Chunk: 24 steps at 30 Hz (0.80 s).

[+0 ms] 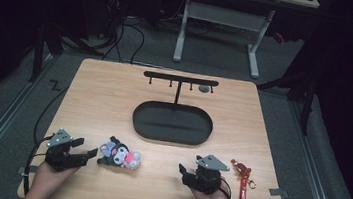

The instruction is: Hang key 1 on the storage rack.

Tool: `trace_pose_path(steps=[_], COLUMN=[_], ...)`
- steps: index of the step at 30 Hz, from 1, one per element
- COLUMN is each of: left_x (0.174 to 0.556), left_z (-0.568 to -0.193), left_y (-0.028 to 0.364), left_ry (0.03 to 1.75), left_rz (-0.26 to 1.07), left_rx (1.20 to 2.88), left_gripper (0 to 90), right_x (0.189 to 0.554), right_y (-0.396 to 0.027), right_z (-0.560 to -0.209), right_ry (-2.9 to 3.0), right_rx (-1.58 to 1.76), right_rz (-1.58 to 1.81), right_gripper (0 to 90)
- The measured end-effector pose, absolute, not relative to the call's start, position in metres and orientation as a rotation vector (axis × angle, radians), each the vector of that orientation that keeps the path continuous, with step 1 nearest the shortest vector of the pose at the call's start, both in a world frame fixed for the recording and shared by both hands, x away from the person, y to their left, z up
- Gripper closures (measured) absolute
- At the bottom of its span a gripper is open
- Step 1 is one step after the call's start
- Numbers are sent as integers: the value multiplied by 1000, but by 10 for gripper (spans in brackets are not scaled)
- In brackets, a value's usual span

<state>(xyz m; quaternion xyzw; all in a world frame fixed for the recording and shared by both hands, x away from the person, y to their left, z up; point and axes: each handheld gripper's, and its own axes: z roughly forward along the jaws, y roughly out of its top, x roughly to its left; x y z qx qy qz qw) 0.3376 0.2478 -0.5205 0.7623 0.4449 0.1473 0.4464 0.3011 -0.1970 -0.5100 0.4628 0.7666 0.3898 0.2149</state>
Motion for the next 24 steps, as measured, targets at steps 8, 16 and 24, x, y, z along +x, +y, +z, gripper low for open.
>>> trace_pose_path(steps=[8,16,24], left_x=[337,338,338], left_z=[-517,-518,-517], left_y=[247,243,243], left_ry=[1084,1058,1056], left_rz=[394,415,422], left_rx=[1865,1908,1906], left_gripper=[268,268,268], right_x=[301,299,298], right_y=[-206,-215,-220], right_z=[-513,-511,-511], right_ry=[2104,2072,2067], right_rx=[1318,1344,1359], right_rz=[1080,1077,1078], right_gripper=[298,306,320])
